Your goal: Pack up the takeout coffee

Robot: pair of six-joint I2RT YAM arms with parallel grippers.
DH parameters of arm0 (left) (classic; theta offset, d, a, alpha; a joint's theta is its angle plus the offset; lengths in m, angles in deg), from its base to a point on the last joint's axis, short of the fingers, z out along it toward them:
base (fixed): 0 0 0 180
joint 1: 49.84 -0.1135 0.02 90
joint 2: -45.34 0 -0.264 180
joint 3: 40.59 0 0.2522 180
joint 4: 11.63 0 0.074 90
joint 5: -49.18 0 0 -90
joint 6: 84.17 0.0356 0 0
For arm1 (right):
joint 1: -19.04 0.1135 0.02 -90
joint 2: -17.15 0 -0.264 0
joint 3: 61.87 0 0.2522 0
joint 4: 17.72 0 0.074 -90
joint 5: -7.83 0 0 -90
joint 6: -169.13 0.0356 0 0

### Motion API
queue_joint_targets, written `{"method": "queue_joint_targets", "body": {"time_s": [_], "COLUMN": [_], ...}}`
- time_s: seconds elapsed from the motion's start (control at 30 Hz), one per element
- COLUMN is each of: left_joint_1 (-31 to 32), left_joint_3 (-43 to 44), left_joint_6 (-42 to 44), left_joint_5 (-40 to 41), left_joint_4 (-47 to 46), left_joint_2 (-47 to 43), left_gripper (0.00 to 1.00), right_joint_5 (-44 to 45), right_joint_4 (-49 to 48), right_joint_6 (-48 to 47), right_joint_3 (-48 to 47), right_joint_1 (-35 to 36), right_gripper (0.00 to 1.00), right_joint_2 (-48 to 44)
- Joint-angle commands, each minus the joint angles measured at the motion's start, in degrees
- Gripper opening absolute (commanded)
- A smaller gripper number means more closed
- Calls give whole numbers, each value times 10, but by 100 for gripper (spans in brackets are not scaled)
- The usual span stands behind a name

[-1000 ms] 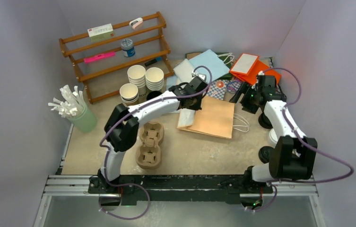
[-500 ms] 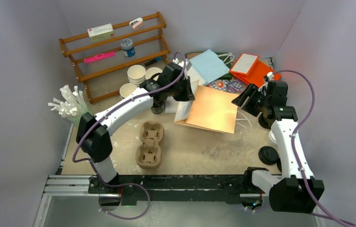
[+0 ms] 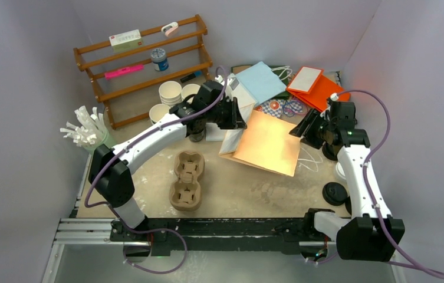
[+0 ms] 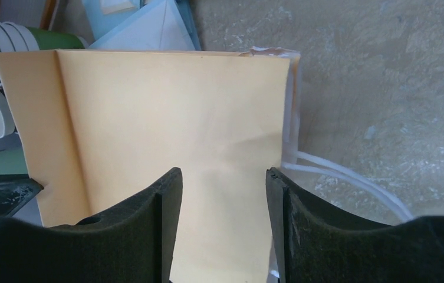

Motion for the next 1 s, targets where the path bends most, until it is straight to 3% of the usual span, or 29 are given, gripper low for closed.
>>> {"method": "queue_joint_targets", "body": {"time_s": [0.0, 0.77, 0.97], "left_joint_1": [-7, -9, -9], "left_joint_3": [-9, -22, -20], "left_joint_6": [-15, -14, -15], "left_joint_5": [-14, -16, -15], "left_joint_4": [-32, -41, -45], "left_joint_2": [-30, -35, -31], "left_gripper": [0, 0, 0], "right_joint_5": [57, 17, -54], "right_joint_4": [50, 66, 42], "right_joint_6": [-3, 15, 17], "right_joint_3": [-33, 26, 39], "right_joint_1": [1, 5, 8], "right_gripper": [58, 55, 48], "right_joint_2": [-17, -20, -11]}}
